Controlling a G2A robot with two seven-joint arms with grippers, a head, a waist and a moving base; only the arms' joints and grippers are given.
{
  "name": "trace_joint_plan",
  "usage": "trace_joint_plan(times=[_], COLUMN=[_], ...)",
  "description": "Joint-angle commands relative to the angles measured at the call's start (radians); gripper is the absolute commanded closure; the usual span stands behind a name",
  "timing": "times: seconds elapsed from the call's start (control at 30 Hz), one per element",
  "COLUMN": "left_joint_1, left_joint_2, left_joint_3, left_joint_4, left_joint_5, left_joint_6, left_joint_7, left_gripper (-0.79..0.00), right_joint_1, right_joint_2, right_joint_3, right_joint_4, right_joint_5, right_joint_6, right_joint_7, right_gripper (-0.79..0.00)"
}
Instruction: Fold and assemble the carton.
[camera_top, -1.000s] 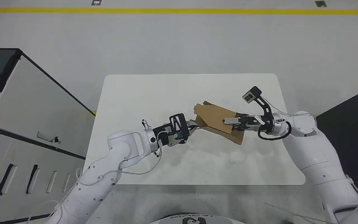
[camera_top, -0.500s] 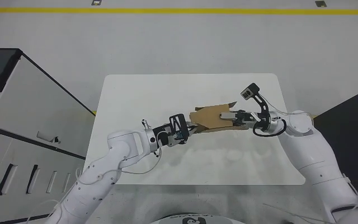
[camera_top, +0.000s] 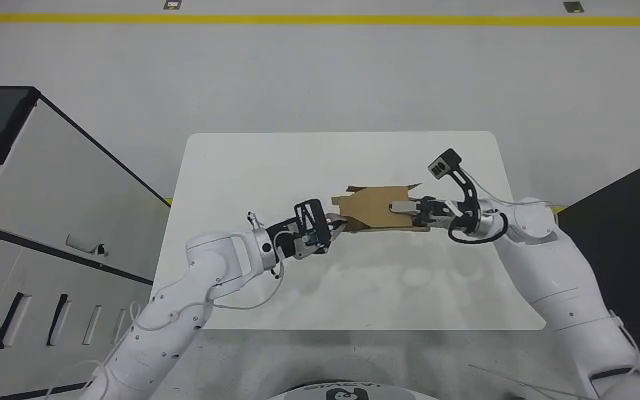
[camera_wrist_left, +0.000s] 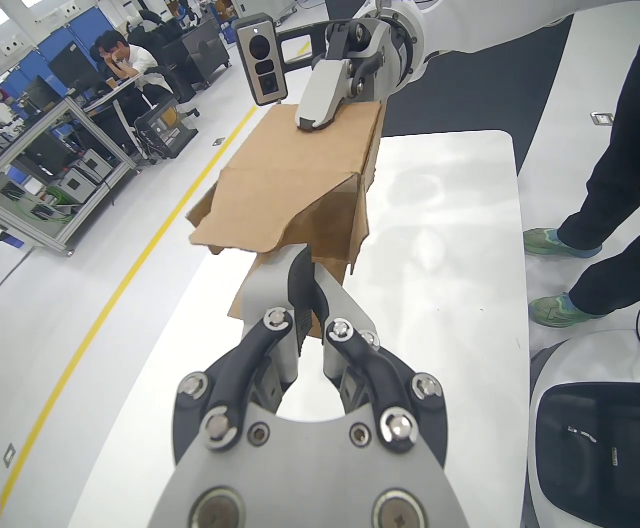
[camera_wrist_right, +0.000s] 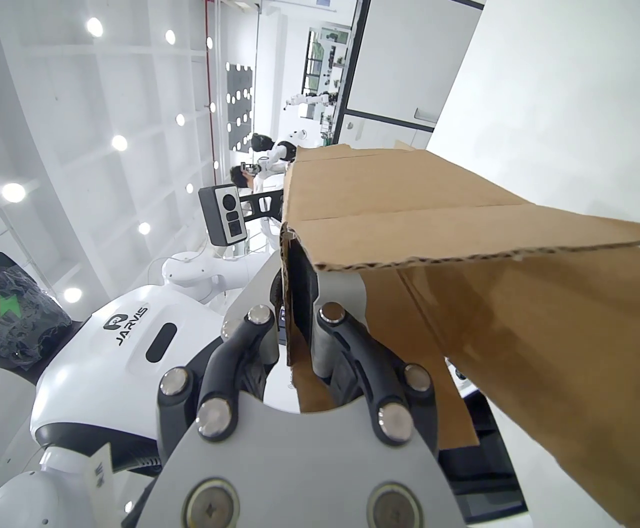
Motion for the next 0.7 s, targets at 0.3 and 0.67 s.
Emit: trace_joint_plan(times=[0.3,0.67], left_joint_1=[0.013,0.014], left_joint_2=[0.008,0.007], left_joint_3=[-0.048,-0.036], left_joint_4=[0.019,0.069], left_joint_5=[0.006,0.015], left_joint_6=[0.024,0.032], left_joint_7=[-0.006,-0.019], left_gripper=[0.000,0.000], right_joint_1=[-0.020,-0.052], right_joint_2=[0.008,0.012], right_joint_3=[0.050,0.094], right_joint_4=[0.004,-0.026], right_joint_5=[0.029,0.108], right_joint_6=[-0.025,-0.042], right_joint_7=[0.098,0.169], right_gripper=[0.000,0.000])
